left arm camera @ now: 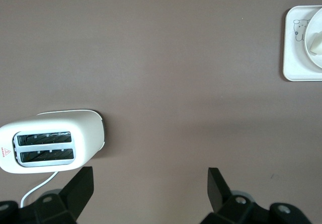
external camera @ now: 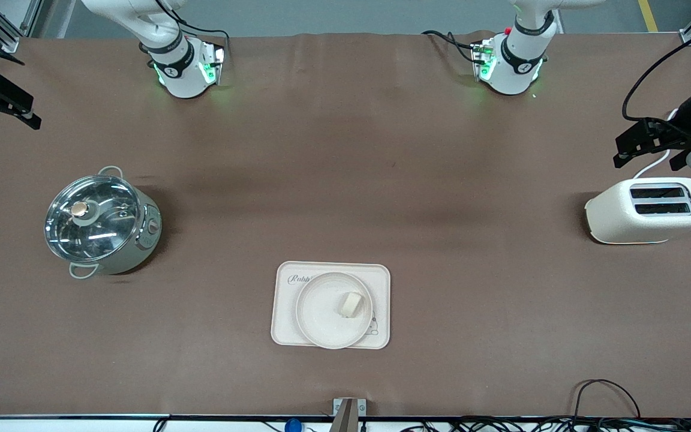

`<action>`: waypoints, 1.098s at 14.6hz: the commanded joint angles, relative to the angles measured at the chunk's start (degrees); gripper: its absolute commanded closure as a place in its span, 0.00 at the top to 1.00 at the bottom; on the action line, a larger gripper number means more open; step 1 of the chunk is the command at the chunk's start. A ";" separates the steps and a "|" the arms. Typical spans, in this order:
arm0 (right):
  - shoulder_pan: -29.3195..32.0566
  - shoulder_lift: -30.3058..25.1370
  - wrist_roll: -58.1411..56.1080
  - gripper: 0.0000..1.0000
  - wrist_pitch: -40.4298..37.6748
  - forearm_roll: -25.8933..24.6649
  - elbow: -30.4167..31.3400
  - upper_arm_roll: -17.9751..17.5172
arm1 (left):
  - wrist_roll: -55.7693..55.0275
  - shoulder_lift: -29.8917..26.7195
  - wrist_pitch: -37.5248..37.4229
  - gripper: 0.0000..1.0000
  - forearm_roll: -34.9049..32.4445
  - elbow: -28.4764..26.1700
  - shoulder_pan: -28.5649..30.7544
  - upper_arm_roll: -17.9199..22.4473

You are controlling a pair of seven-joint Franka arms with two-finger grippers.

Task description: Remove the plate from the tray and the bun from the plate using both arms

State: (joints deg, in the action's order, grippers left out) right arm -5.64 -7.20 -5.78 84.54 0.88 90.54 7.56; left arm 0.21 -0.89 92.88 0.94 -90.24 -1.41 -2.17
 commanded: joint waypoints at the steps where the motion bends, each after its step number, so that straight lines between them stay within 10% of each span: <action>1: 0.89 0.25 0.33 1.00 -0.43 -0.09 -0.89 -0.96 | 0.49 0.10 -1.03 1.00 -1.12 0.94 0.00 0.23; 10: 0.71 0.78 0.07 1.00 0.10 -0.09 -1.06 -0.96 | 0.58 0.18 -1.03 1.00 -1.03 1.03 -0.08 -0.21; 16: -2.80 10.70 2.34 1.00 0.10 1.65 -9.76 -1.23 | 0.06 0.18 -1.03 1.00 -1.21 1.03 -0.43 -0.21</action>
State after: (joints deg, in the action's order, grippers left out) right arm -7.30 -1.47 -5.39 85.36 1.23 85.85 6.49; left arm 0.28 -0.89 92.88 0.86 -90.18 -1.63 -2.20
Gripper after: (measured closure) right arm 0.000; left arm 0.000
